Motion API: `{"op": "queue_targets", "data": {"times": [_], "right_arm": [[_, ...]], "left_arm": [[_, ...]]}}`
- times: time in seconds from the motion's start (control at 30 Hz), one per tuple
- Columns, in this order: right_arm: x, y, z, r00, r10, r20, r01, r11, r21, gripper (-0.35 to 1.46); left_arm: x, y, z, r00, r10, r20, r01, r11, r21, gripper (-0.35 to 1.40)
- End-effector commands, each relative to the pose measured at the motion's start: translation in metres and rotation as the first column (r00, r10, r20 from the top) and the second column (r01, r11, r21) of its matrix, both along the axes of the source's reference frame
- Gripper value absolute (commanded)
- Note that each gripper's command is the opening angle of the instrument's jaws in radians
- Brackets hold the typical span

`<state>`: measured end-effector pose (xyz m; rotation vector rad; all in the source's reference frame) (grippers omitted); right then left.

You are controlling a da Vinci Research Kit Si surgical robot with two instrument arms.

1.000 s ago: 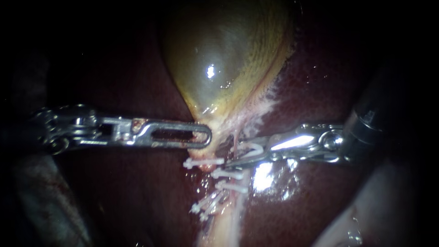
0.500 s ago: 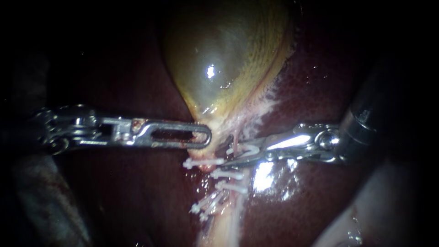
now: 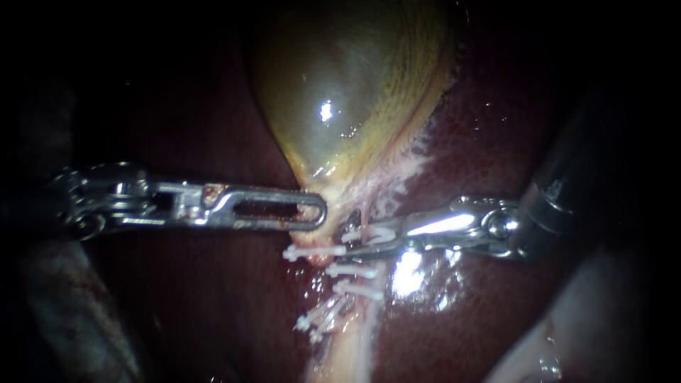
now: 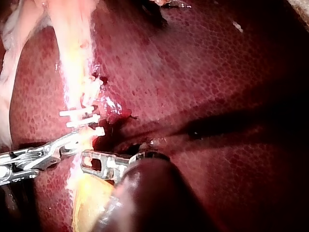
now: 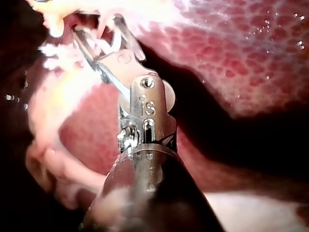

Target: Clipping third clip right tube

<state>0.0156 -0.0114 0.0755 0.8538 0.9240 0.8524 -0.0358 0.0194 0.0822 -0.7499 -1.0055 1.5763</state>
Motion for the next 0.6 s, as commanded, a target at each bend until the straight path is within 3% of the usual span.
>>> {"op": "queue_targets", "data": {"times": [0.03,0.17,0.6], "right_arm": [[0.0001,0.0000,0.0000,1.0000,0.005,-0.005,-0.005,1.000,-0.001,0.34],[0.0007,0.0000,0.0001,0.9994,0.024,-0.024,-0.025,1.000,-0.004,0.35],[0.0011,0.0005,0.0003,0.9992,0.030,-0.027,-0.030,1.000,-0.003,0.35]], "left_arm": [[0.0000,0.0000,0.0000,1.0000,0.000,0.000,0.000,1.000,0.000,-0.35],[0.0000,0.0000,0.0000,1.0000,0.000,0.000,0.000,1.000,0.000,-0.35],[0.0001,0.0000,0.0000,1.0000,0.000,0.000,0.000,1.000,0.000,-0.35]]}}
